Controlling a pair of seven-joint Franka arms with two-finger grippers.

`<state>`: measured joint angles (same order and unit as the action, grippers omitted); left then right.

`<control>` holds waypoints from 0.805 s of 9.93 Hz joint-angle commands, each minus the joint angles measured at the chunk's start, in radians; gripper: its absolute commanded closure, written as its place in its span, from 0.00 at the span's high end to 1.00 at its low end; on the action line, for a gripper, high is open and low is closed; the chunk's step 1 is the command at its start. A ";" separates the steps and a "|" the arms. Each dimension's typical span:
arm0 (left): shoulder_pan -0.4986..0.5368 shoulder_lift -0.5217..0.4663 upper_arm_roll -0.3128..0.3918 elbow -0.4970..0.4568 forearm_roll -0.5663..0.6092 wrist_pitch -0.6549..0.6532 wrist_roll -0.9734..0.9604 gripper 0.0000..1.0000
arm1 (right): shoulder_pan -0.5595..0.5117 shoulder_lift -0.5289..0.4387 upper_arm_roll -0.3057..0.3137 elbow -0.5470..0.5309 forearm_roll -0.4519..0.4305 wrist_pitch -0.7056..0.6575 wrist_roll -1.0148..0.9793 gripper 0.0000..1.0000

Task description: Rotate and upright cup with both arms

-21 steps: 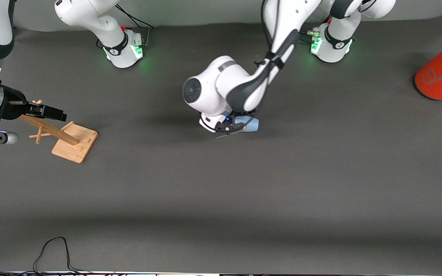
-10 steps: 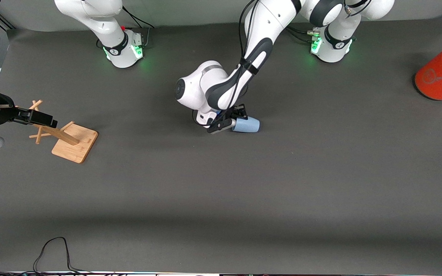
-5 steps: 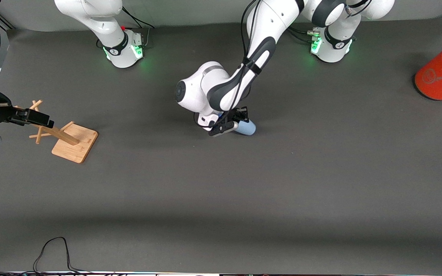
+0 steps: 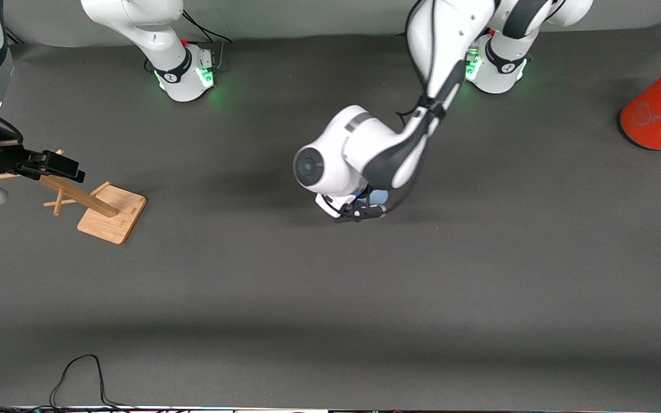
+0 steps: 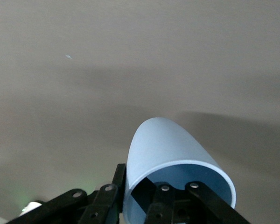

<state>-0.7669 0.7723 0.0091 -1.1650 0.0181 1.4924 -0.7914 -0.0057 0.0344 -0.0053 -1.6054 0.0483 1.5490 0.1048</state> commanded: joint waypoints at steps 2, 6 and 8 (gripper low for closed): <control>-0.017 -0.175 -0.008 -0.291 -0.090 0.258 0.000 0.00 | 0.064 -0.033 -0.059 -0.033 -0.030 0.017 -0.008 1.00; -0.058 -0.249 -0.008 -0.557 -0.098 0.599 -0.155 0.00 | 0.076 -0.033 -0.067 -0.030 -0.031 0.014 -0.005 1.00; -0.052 -0.257 -0.008 -0.585 -0.142 0.641 -0.158 0.00 | 0.076 -0.033 -0.067 -0.030 -0.033 0.011 -0.005 1.00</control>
<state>-0.8140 0.5678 -0.0083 -1.6891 -0.0903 2.1037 -0.9306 0.0545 0.0289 -0.0592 -1.6104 0.0314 1.5494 0.1048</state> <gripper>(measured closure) 0.912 0.000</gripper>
